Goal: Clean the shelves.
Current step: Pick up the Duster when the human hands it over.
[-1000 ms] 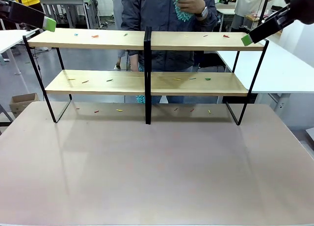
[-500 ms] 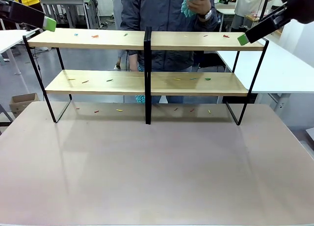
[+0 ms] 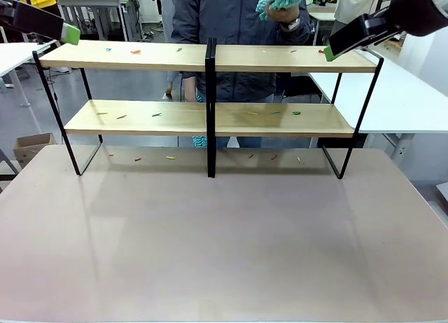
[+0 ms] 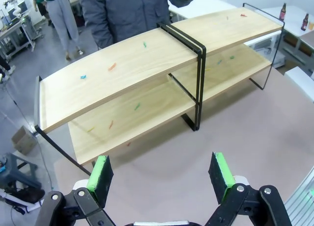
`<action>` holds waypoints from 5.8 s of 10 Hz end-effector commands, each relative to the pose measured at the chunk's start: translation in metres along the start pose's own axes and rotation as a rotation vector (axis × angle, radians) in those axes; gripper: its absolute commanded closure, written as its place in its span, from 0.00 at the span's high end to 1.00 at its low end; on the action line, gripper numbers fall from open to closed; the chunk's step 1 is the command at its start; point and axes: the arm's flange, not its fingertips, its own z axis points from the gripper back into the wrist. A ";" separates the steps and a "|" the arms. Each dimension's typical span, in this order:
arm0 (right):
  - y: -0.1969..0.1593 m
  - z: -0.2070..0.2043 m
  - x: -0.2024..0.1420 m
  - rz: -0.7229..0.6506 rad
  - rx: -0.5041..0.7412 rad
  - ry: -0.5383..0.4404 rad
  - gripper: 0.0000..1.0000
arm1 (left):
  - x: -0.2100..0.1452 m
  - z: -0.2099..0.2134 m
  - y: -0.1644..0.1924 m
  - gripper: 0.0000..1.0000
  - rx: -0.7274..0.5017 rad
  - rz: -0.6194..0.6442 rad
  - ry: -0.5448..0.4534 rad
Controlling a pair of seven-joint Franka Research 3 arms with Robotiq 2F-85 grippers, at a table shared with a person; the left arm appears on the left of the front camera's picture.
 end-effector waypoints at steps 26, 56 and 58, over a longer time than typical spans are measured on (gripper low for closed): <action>-0.174 -0.099 0.105 -0.775 0.824 0.188 1.00 | 0.000 0.001 0.000 1.00 0.000 -0.003 0.000; -0.323 -0.002 0.021 -0.594 0.585 0.012 0.00 | 0.000 0.001 0.000 1.00 0.000 -0.003 0.000; -0.351 0.044 -0.046 -0.659 0.515 -0.067 0.00 | 0.000 0.001 0.000 1.00 0.000 -0.003 0.000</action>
